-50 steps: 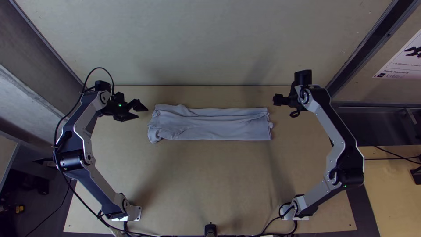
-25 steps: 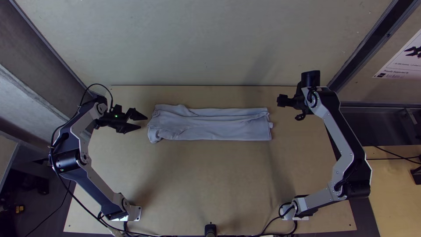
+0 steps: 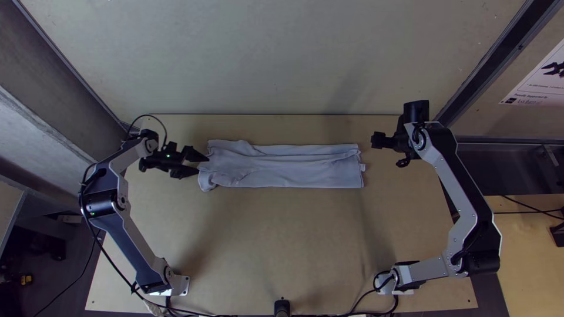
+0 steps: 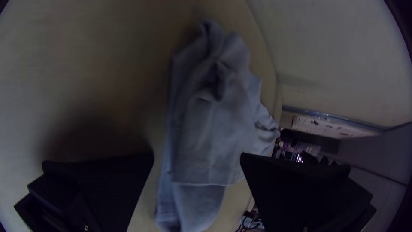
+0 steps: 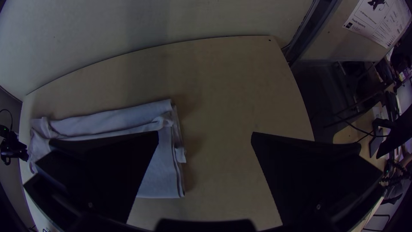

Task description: Fold the t-shirt

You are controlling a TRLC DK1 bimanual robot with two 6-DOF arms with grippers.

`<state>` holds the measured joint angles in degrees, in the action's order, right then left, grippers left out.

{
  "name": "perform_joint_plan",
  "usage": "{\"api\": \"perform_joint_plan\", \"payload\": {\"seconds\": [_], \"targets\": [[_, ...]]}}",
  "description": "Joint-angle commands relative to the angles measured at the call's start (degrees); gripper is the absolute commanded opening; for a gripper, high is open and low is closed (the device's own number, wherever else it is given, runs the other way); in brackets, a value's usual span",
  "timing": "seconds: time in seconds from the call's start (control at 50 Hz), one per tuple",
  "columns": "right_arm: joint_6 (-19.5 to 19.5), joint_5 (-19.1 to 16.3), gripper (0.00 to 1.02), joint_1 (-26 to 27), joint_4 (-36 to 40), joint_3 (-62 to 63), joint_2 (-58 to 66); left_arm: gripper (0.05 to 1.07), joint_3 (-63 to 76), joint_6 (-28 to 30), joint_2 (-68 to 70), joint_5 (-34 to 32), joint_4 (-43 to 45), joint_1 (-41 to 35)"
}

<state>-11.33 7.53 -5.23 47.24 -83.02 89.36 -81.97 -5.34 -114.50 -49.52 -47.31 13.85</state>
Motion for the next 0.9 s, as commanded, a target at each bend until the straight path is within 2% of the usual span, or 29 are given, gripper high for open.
{"api": "perform_joint_plan", "payload": {"seconds": [0.0,0.24,0.44,0.52,0.56,0.7,0.78,0.88], "targets": [[-0.7,-0.1,0.99,-0.2,0.1,1.5,-1.4,1.03,1.1,0.2,-3.0,1.0,-0.1,-3.8],[-0.7,-0.1,0.99,0.0,0.1,1.7,-1.7,1.03,2.1,-4.5,-3.5,2.5,4.4,-9.9],[-0.9,-0.1,0.99,-0.3,0.1,4.1,-2.8,1.03,3.0,-9.1,-3.5,6.0,8.6,-14.5],[-1.0,-0.1,0.99,-0.3,0.1,5.0,-3.2,1.01,3.0,-11.4,-3.6,9.4,10.4,-16.2],[-1.0,-0.1,0.99,-0.4,0.1,5.6,-3.5,0.93,2.9,-13.0,-3.8,12.0,11.4,-16.9],[-1.6,-0.1,0.99,-0.5,0.0,7.0,-4.4,0.34,2.8,-17.3,-3.6,18.3,13.6,-18.3],[-1.7,-0.1,0.99,-0.5,0.0,7.5,-5.1,0.08,3.0,-17.6,-3.0,21.6,14.3,-18.6],[-1.9,-0.1,0.99,-0.5,-0.5,8.2,-6.0,0.08,3.6,-17.2,-1.1,23.4,14.7,-18.4]]}}
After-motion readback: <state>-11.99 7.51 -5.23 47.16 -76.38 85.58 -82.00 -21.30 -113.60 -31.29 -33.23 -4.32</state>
